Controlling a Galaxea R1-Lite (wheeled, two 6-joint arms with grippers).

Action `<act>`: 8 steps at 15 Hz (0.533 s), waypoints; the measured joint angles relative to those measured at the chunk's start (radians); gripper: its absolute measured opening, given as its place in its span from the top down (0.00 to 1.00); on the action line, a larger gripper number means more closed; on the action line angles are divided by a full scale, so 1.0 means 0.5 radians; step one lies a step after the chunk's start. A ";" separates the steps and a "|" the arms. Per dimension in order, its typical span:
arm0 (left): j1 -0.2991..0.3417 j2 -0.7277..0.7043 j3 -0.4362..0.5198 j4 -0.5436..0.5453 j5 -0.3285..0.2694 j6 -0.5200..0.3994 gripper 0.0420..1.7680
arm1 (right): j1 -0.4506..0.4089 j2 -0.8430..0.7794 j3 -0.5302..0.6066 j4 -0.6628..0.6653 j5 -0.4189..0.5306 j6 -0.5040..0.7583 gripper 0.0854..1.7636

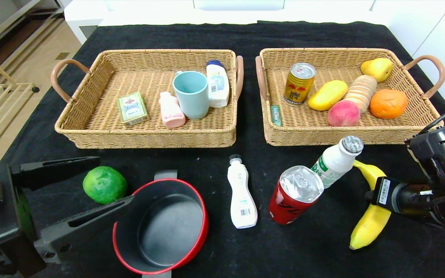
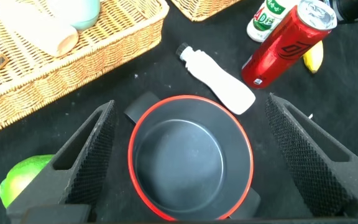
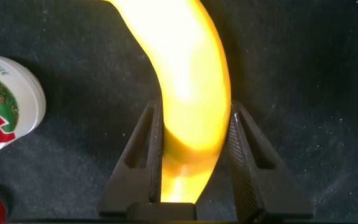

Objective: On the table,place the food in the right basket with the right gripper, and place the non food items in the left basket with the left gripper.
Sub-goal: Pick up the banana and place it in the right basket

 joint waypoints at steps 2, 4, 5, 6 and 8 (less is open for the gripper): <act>0.000 0.000 0.002 0.002 0.000 -0.001 0.03 | 0.000 0.008 0.008 0.001 -0.001 0.000 0.64; -0.001 0.001 0.008 0.002 -0.001 0.006 0.03 | 0.000 0.008 0.009 0.003 0.000 -0.001 0.64; -0.002 0.002 0.011 0.002 0.000 0.025 0.03 | 0.001 0.002 0.009 0.005 0.000 -0.003 0.64; -0.002 0.003 0.016 0.001 0.001 0.036 0.03 | 0.004 -0.009 0.009 0.003 0.000 -0.005 0.64; -0.002 0.006 0.022 -0.001 0.002 0.039 0.03 | 0.013 -0.055 0.010 0.021 0.004 -0.014 0.64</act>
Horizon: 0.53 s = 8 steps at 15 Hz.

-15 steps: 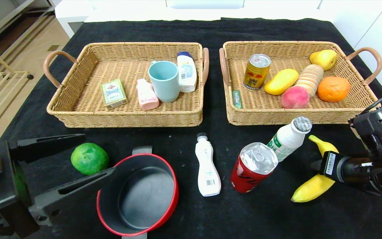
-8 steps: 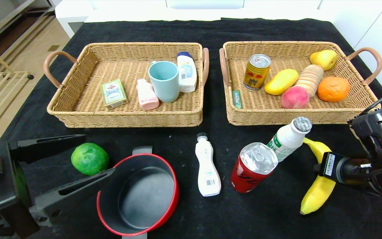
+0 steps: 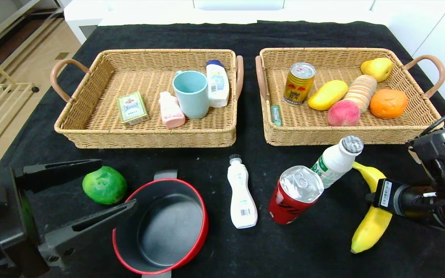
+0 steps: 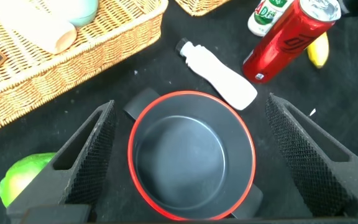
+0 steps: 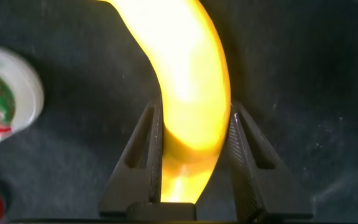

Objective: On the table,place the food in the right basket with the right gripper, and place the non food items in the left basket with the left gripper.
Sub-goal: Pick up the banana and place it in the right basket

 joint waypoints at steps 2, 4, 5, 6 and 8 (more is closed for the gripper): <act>-0.001 0.002 0.003 0.000 -0.001 0.001 0.03 | 0.006 -0.076 -0.019 0.003 -0.006 -0.029 0.64; -0.001 0.006 0.005 0.001 -0.002 0.001 0.03 | -0.017 -0.166 -0.087 0.021 -0.015 -0.137 0.65; -0.002 0.008 0.006 0.003 -0.002 0.001 0.03 | -0.045 -0.198 -0.140 0.035 -0.022 -0.183 0.65; -0.002 0.009 0.006 0.001 -0.002 0.001 0.03 | -0.075 -0.227 -0.215 0.057 -0.028 -0.233 0.65; -0.001 0.008 0.006 0.000 -0.002 0.001 0.03 | -0.137 -0.249 -0.387 0.079 -0.033 -0.302 0.65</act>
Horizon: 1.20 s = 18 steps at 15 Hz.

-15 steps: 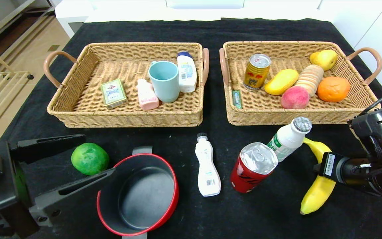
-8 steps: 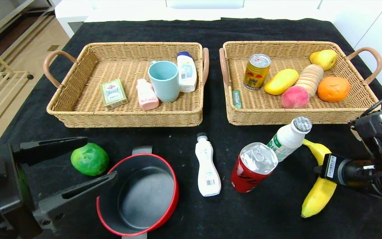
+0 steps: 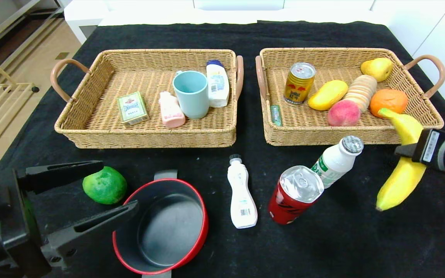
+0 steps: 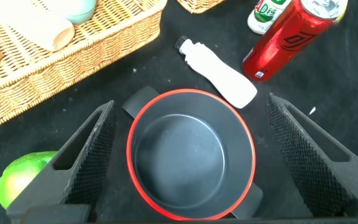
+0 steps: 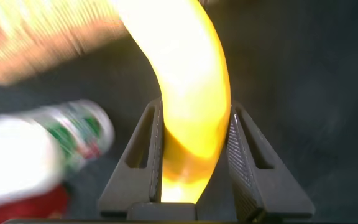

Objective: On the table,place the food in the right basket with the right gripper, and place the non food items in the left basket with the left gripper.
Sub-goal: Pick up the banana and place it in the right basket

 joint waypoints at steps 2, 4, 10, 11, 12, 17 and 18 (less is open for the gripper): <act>0.000 -0.004 0.000 0.000 0.000 0.000 0.03 | -0.054 0.019 -0.180 0.004 -0.001 -0.073 0.65; 0.000 -0.007 -0.001 0.000 0.001 0.000 0.03 | -0.096 0.076 -0.362 -0.005 -0.004 -0.148 0.65; -0.002 -0.009 0.003 -0.001 0.002 0.043 0.03 | -0.169 0.322 -0.734 -0.232 -0.003 -0.361 0.65; -0.003 -0.009 0.004 -0.001 0.001 0.046 0.03 | -0.172 0.364 -0.753 -0.314 -0.005 -0.403 0.65; -0.003 -0.011 0.005 0.000 0.000 0.046 0.03 | -0.173 0.401 -0.766 -0.407 -0.004 -0.441 0.65; -0.002 -0.020 0.006 -0.003 0.000 0.046 0.03 | -0.183 0.588 -0.842 -0.774 -0.001 -0.466 0.65; -0.003 -0.020 0.006 -0.003 0.001 0.045 0.03 | -0.186 0.623 -0.849 -0.850 -0.003 -0.466 0.65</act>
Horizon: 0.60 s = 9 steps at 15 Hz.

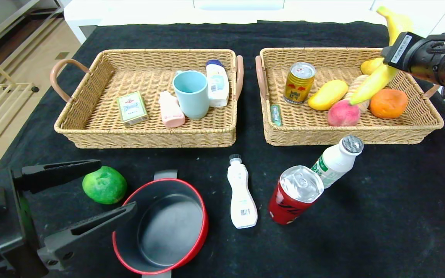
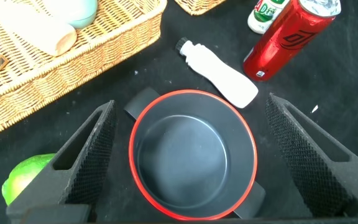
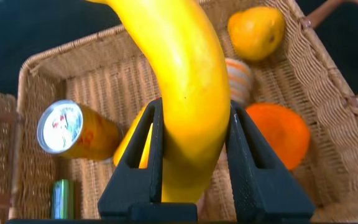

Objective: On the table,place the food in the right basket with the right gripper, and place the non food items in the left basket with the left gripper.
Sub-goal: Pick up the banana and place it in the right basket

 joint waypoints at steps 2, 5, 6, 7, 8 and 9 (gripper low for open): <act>0.000 -0.001 0.000 0.000 -0.001 0.001 0.03 | -0.002 0.054 -0.013 -0.144 0.006 0.000 0.65; 0.000 0.000 0.000 0.000 -0.001 0.003 0.03 | -0.002 0.101 -0.020 -0.177 0.017 0.002 0.65; 0.000 0.000 0.000 0.000 -0.001 0.003 0.03 | -0.002 0.111 -0.021 -0.181 0.014 0.002 0.65; 0.001 0.000 0.000 0.000 -0.001 0.003 0.03 | -0.004 0.119 -0.021 -0.183 0.014 0.003 0.62; 0.001 0.000 0.000 0.000 -0.001 0.003 0.03 | -0.006 0.125 -0.021 -0.185 0.014 0.003 0.55; 0.001 0.000 0.000 0.000 0.001 0.004 0.03 | -0.006 0.127 -0.017 -0.186 0.014 0.005 0.49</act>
